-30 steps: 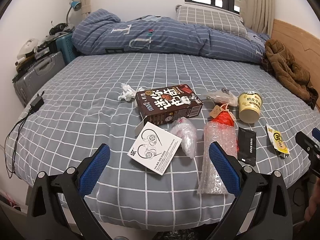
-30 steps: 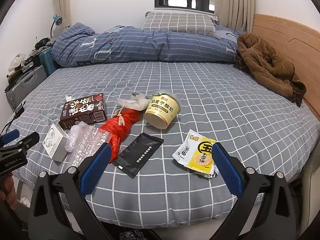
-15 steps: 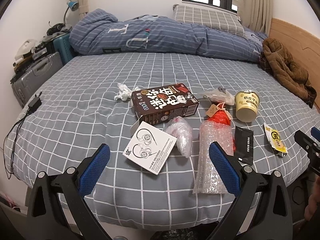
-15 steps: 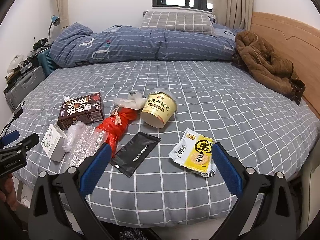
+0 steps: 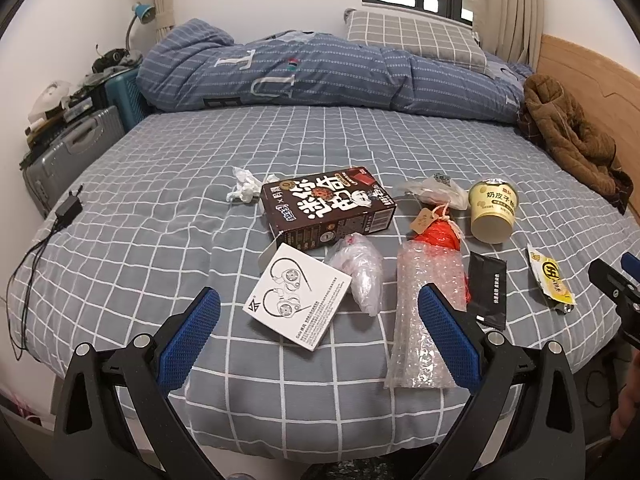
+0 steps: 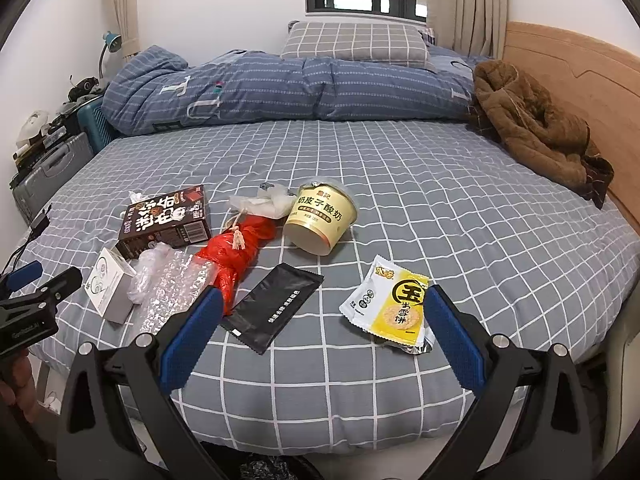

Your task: Collect trash

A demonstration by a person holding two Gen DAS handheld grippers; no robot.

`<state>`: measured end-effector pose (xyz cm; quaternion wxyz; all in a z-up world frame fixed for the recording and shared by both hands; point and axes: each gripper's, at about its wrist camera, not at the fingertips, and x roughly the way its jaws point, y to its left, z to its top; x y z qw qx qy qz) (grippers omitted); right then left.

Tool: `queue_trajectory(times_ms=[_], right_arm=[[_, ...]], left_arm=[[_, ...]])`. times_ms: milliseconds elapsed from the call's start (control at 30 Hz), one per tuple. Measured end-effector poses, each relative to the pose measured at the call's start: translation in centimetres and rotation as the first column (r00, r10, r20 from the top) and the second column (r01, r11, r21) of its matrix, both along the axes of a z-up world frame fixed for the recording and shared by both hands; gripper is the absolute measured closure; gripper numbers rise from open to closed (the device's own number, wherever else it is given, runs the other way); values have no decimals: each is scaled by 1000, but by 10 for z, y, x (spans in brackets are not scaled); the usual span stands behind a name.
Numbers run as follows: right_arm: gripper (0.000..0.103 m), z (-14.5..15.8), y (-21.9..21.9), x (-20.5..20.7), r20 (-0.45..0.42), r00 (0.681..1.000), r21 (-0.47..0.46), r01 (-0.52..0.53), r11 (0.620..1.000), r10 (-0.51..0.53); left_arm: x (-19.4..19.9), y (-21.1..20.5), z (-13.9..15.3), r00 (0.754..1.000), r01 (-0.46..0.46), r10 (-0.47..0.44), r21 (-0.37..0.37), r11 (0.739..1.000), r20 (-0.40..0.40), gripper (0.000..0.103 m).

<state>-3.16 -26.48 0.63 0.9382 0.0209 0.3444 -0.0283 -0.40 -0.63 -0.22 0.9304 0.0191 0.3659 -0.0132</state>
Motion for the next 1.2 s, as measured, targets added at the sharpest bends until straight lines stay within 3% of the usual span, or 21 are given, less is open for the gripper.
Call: queue_trajectory(times_ms=[1200], right_arm=[[7, -5, -5, 7, -12, 1000, 2, -4, 1000, 4]], left_arm=[[4, 0, -4, 1000, 12, -11, 18, 1000, -10, 6]])
